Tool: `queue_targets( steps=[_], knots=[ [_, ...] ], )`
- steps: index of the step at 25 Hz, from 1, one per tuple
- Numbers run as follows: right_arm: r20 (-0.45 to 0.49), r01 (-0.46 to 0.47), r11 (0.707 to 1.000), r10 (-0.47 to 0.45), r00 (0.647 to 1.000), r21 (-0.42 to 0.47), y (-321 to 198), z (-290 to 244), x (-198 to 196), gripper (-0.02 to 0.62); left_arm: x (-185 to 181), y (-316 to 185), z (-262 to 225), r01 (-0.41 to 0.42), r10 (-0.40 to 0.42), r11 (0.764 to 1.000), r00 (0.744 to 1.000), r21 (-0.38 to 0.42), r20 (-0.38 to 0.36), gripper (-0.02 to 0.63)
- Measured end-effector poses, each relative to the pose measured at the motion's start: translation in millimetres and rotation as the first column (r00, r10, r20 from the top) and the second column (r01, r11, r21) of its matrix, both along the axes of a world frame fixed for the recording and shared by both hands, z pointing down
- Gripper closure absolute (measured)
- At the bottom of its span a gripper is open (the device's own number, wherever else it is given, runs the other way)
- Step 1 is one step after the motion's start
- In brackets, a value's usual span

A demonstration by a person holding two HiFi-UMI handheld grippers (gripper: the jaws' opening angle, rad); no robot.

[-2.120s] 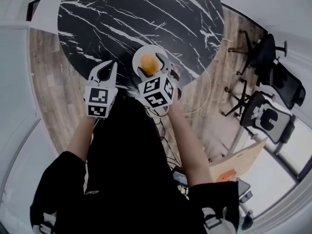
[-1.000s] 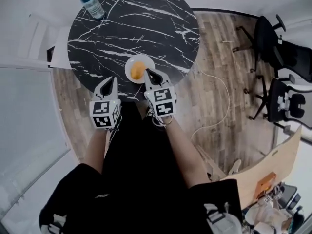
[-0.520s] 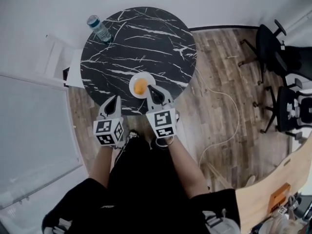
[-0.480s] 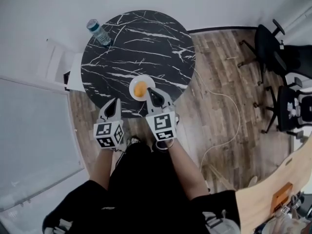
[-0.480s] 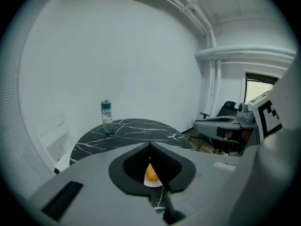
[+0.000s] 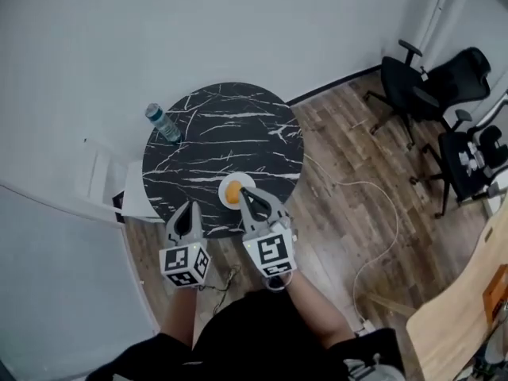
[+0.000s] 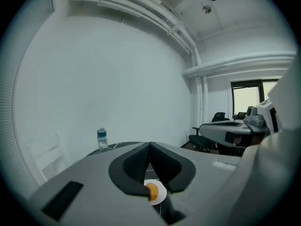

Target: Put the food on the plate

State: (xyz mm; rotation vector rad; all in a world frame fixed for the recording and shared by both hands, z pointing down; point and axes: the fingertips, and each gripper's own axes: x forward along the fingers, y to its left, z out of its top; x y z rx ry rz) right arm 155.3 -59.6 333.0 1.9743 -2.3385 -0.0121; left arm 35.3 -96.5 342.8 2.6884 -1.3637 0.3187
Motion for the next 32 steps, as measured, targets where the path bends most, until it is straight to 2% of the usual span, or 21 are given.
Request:
queue_targets(
  steps=[3,6,9,16,26,32],
  knots=[
    [0.0,-0.024,0.997,0.024,1.0,0.068,19,-33,-12,0.598,-11,16,-31,-0.032,0.033,0.996,0.999,0.079,-0.01,0.606],
    [-0.018,-0.059,0.993,0.061,0.998,0.1,32,-55,-21,0.598,-26,28,-43,-0.047,0.051,0.992,0.998,0.114,-0.031,0.606],
    [-0.025,-0.073,0.992,0.076,0.997,0.099,40,-69,-32,0.598,-45,30,-49,-0.041,0.048,0.994,0.996,0.104,-0.07,0.606],
    [-0.042,-0.083,0.993,0.087,0.995,0.084,44,-71,-54,0.598,-74,29,-56,-0.02,0.03,0.994,0.996,0.109,-0.087,0.606],
    [-0.095,-0.091,0.989,0.102,0.99,0.117,33,-78,-71,0.598,-99,19,-63,-0.009,0.023,0.99,0.995,0.142,-0.096,0.606],
    [-0.111,-0.091,0.988,0.105,0.988,0.121,30,-81,-77,0.598,-101,17,-64,-0.024,0.039,0.988,0.995,0.15,-0.096,0.606]
  ],
)
